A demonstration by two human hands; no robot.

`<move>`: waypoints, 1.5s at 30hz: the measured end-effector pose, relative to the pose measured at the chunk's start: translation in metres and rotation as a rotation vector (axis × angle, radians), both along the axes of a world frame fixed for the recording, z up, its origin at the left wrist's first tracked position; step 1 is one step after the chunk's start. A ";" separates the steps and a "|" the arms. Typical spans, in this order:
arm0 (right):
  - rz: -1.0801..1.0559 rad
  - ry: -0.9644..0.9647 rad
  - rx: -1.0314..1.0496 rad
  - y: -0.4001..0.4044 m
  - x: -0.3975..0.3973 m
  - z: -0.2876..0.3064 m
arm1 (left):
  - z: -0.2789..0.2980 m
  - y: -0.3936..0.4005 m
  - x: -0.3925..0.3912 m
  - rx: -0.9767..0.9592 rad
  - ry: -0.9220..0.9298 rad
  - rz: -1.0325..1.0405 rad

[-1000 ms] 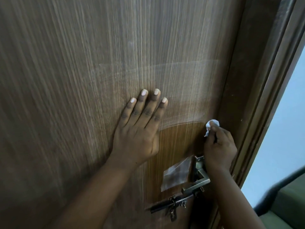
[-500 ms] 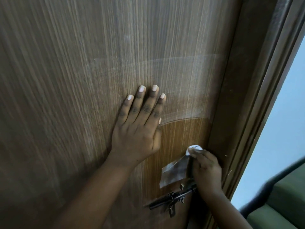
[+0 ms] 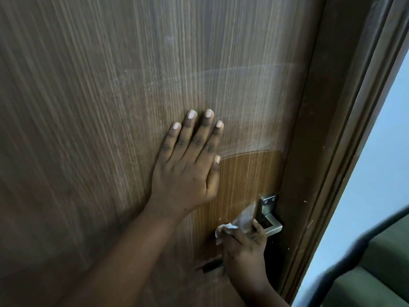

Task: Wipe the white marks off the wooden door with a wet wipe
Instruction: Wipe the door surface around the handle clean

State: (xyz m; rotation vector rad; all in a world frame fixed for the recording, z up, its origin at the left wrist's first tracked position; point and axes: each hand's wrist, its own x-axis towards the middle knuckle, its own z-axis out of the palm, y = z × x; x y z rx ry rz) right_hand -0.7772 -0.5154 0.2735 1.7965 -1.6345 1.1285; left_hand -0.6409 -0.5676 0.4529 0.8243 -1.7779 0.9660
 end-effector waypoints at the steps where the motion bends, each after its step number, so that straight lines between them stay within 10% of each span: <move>1: -0.034 0.035 0.018 0.001 0.003 -0.004 | 0.000 0.000 0.000 -0.001 0.000 -0.002; 36: 0.072 0.217 0.622 0.001 -0.034 -0.105 | -0.014 -0.002 0.002 -0.017 -0.056 0.028; 45: 0.083 0.158 0.204 -0.031 -0.049 -0.038 | -0.013 -0.002 0.001 -0.009 -0.048 0.054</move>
